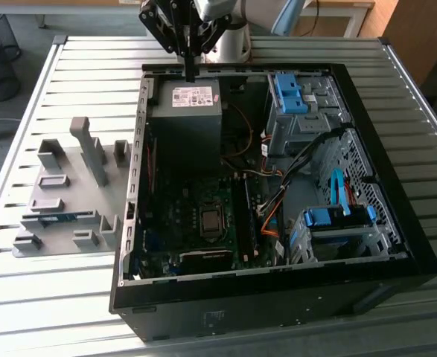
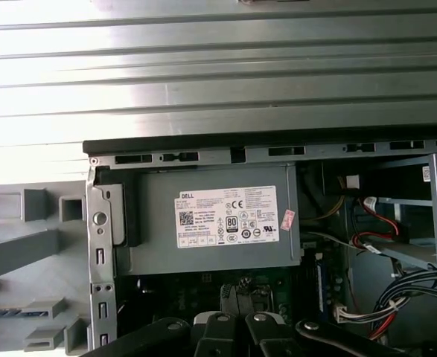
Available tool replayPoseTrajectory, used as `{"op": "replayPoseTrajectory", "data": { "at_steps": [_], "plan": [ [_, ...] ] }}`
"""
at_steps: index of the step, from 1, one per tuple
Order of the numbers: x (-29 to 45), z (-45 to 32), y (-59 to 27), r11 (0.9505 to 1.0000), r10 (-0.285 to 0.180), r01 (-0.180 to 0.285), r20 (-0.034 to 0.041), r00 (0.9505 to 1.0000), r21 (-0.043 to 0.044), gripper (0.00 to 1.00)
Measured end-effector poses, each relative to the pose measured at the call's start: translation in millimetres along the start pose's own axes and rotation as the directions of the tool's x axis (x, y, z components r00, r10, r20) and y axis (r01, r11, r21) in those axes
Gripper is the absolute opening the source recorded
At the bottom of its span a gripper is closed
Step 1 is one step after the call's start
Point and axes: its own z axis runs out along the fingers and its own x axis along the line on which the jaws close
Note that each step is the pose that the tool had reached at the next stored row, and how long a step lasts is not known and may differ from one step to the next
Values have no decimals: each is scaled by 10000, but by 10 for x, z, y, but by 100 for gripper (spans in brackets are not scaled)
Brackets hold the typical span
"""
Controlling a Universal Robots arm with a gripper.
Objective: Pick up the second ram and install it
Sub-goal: 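Reach for the second ram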
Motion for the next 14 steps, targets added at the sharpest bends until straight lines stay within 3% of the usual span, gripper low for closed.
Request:
{"op": "replayPoseTrajectory", "data": {
  "at_steps": [14],
  "plan": [
    [35,-1,-3,10000,0,0,0,10000,0,10]
  ]
}}
